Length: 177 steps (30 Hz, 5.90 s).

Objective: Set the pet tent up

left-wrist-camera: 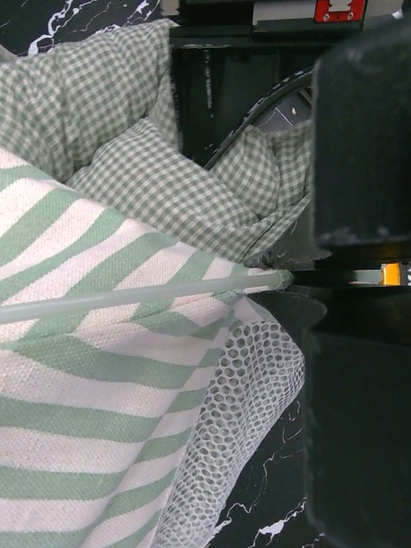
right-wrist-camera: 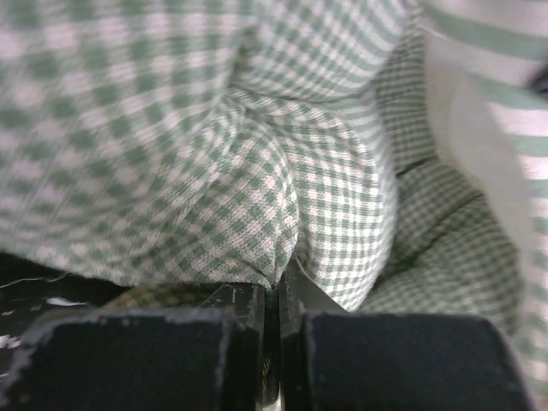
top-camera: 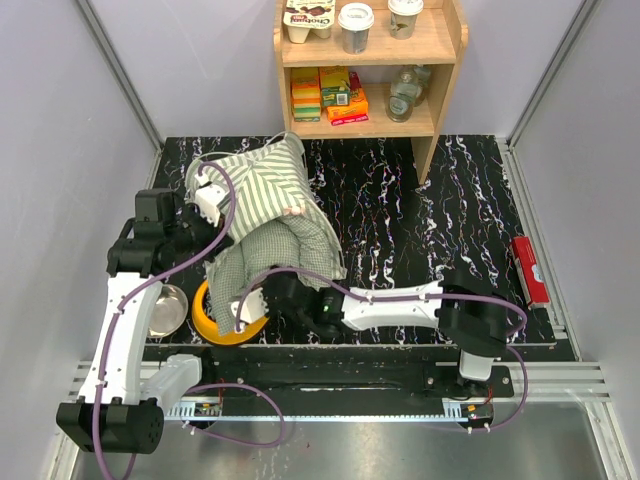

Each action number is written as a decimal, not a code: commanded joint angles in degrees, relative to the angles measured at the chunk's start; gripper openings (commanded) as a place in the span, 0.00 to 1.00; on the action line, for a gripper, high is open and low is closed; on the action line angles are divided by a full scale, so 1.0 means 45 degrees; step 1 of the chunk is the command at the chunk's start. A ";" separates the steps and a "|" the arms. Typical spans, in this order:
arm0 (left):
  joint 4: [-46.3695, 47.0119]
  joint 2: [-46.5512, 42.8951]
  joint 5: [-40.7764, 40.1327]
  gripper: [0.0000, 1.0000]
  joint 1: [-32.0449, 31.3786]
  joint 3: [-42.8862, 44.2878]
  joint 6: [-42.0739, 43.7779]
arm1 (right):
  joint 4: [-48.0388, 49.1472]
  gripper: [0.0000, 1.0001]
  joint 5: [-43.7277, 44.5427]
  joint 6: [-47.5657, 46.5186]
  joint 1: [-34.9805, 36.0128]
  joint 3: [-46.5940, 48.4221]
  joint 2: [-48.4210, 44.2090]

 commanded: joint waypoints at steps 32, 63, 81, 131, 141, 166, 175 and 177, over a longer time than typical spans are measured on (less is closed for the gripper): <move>-0.2162 0.0385 0.3068 0.00 -0.0058 0.2165 -0.0478 | 0.1085 0.00 -0.0641 0.0485 -0.4620 0.5998 0.5445; 0.2058 0.0307 0.0273 0.00 0.0235 0.0740 -0.3662 | 0.4203 0.67 -0.5698 0.7667 -0.2823 -0.0522 -0.2208; 0.2155 0.0092 0.1193 0.00 0.0215 0.0955 -0.4170 | 0.9713 0.55 -0.3067 1.6053 -0.4034 -0.0663 -0.0690; 0.2644 0.0326 0.2364 0.00 0.0215 0.1267 -0.4893 | 1.4794 0.64 -0.0293 1.6426 -0.4092 0.1074 0.3003; 0.2741 0.0424 0.2716 0.00 0.0137 0.1287 -0.5245 | 1.7293 0.99 -0.0015 1.5839 -0.4190 0.3282 0.4761; 0.3658 0.1166 -0.0018 0.00 0.0137 0.1717 -0.4229 | 0.9121 0.00 -0.7450 1.6191 -0.4230 -0.0524 -0.0858; 0.4050 0.1244 -0.0155 0.00 0.0137 0.1716 -0.4581 | 0.1073 0.00 -1.3446 1.3752 -0.4249 0.1562 -0.1782; 0.4050 0.1205 -0.0252 0.00 0.0137 0.1658 -0.4581 | 0.0091 0.00 -1.5182 1.3943 -0.4268 0.2246 -0.1703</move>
